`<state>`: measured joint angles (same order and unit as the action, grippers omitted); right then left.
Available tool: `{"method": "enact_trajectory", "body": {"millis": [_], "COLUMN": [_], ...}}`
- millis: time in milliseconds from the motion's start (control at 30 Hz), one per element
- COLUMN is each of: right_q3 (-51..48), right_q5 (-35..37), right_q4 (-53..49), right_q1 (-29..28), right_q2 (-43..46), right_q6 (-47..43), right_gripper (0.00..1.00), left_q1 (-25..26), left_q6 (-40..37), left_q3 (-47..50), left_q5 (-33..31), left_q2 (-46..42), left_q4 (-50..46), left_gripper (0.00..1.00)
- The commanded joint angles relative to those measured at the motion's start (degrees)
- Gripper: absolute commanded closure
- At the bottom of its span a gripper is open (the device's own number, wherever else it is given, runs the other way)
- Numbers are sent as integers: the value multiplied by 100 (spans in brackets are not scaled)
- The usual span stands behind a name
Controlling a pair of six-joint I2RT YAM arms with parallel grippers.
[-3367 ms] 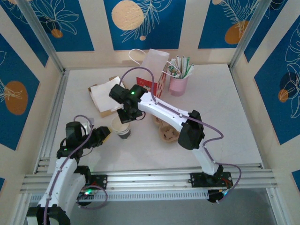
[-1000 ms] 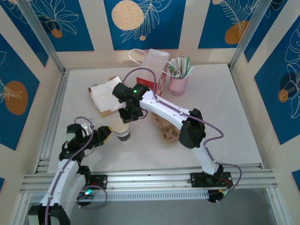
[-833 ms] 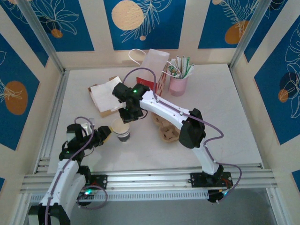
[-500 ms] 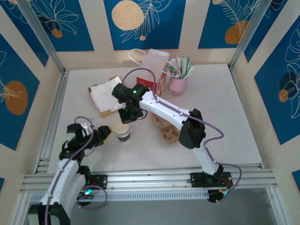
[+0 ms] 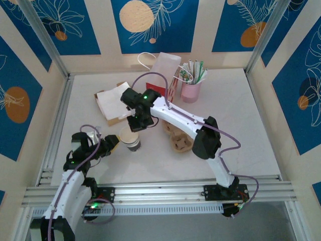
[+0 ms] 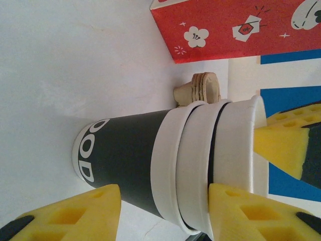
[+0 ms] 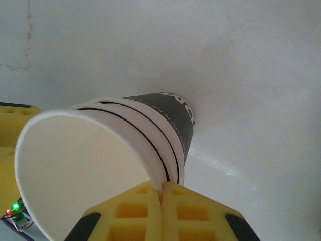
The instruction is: Pack the takeout coffee
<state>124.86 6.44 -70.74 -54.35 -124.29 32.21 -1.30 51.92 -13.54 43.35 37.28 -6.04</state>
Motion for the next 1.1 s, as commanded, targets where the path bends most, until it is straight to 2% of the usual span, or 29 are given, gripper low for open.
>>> {"method": "enact_trajectory", "body": {"millis": [0, 200, 500, 700, 867, 933, 1000, 1067], "right_q3": [55, 75, 333, 599, 478, 216, -264, -766], "right_q5": [-264, -556, -403, -267, -151, -74, -117, -218], "right_q4": [66, 204, 9, -212, -303, -281, -132, 15], "right_q1": [66, 100, 135, 198, 227, 246, 279, 337], "right_q2": [392, 353, 594, 1012, 1548, 1829, 2183, 2525], "right_q6": [50, 85, 30, -96, -226, -275, -314, -343], "right_gripper": [100, 100, 100, 100, 100, 100, 100, 100], "left_q1": [-71, -72, -72, -72, -72, -72, -72, -63], "left_q6": [-218, -181, -405, -470, -605, -652, -711, -818], "left_q3": [-25, -99, -296, -500, -853, -1055, -1328, -1665], "left_q5": [-31, 28, -147, -295, -422, -475, -618, -804], "left_q2": [-83, -258, -329, -474, -576, -624, -718, -748], "left_q4": [-287, -323, -763, -1068, -1477, -1689, -2026, -2424], "left_gripper": [51, 47, 46, 40, 27, 18, 0, 0]}}
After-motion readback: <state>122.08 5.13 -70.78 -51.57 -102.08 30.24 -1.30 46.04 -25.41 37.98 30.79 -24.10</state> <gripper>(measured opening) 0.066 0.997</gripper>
